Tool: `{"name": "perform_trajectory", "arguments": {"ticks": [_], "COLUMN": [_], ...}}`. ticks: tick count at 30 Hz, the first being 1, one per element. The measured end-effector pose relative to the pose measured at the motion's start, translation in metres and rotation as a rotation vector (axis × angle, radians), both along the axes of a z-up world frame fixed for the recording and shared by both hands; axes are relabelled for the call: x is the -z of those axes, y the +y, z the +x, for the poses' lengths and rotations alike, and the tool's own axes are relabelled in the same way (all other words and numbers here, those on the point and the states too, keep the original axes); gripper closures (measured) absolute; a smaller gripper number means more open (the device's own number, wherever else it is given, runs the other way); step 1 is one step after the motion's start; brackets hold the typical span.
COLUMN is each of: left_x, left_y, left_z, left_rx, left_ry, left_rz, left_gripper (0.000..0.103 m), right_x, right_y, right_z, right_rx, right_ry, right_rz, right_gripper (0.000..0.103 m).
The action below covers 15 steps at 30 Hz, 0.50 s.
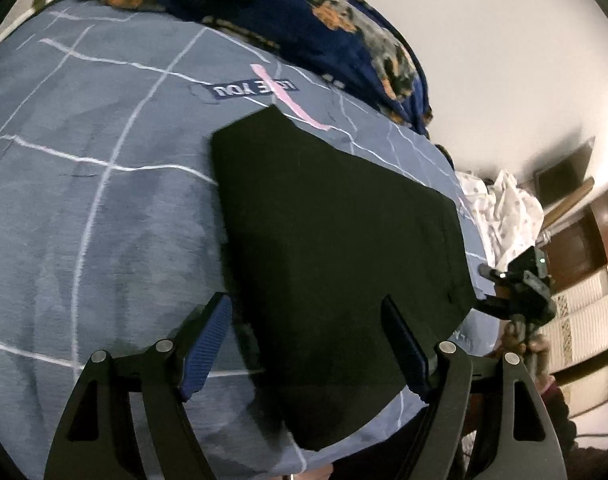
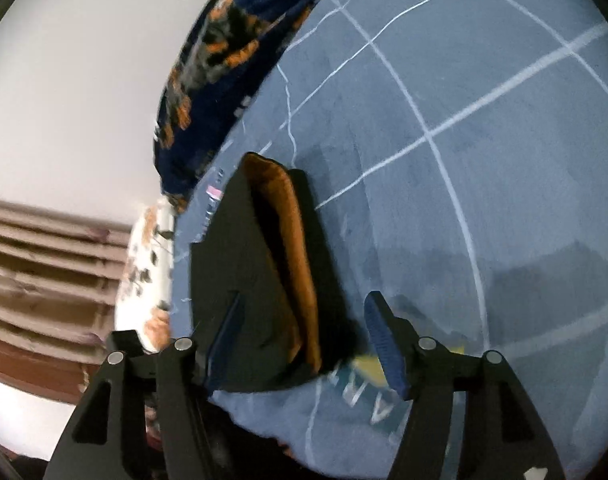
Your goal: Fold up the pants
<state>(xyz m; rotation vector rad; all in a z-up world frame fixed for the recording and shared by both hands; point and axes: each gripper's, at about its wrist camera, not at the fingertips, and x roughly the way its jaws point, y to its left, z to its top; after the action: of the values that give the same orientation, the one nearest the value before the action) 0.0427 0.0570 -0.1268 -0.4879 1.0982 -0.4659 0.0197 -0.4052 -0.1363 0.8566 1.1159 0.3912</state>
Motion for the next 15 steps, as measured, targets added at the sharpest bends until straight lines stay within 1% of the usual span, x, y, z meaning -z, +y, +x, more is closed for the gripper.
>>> {"name": "perform_trajectory", "arguments": {"ticks": [2,4,6,7,8,9,13,14,15], "left_x": [0.004,0.01,0.018,0.023,0.025,0.023,0.027,0.027,0.026], "left_y": [0.009,0.014,0.015,0.012,0.01,0.008,-0.003,-0.006,-0.008], "left_z": [0.002,0.007,0.012,0.016,0.019,0.021,0.039,0.044,0.045], "left_rx": [-0.022,-0.022,-0.001,0.025,0.04,0.049,0.131,0.146,0.158], "left_ry": [0.025,0.055,0.082,0.095,0.093,0.074,0.068,0.054,0.05], "left_rz": [-0.007,-0.024,-0.046,-0.036,-0.028,-0.03,-0.069,-0.074,-0.079], "left_gripper": [0.026,0.026,0.026,0.026,0.026,0.026,0.026,0.025,0.025], "right_x": [0.007,0.012,0.016,0.018,0.018,0.018,0.022,0.022,0.022], "right_y": [0.007,0.014,0.02,0.022,0.024,0.027,0.036,0.038,0.04], "right_z": [0.015,0.025,0.033,0.038,0.041,0.043,0.051,0.052,0.053], "right_rx": [-0.049,-0.093,-0.129,-0.137,-0.147,-0.161,-0.171,-0.173,-0.176], "right_ry": [0.003,-0.005,-0.014,-0.015,-0.019,-0.021,0.008,0.017,0.021], "right_rz": [-0.027,-0.033,-0.011,-0.003,0.004,0.01,0.033,0.027,0.017], "right_gripper": [0.042,0.043,0.043,0.043,0.043,0.044,0.046,0.049,0.054]}}
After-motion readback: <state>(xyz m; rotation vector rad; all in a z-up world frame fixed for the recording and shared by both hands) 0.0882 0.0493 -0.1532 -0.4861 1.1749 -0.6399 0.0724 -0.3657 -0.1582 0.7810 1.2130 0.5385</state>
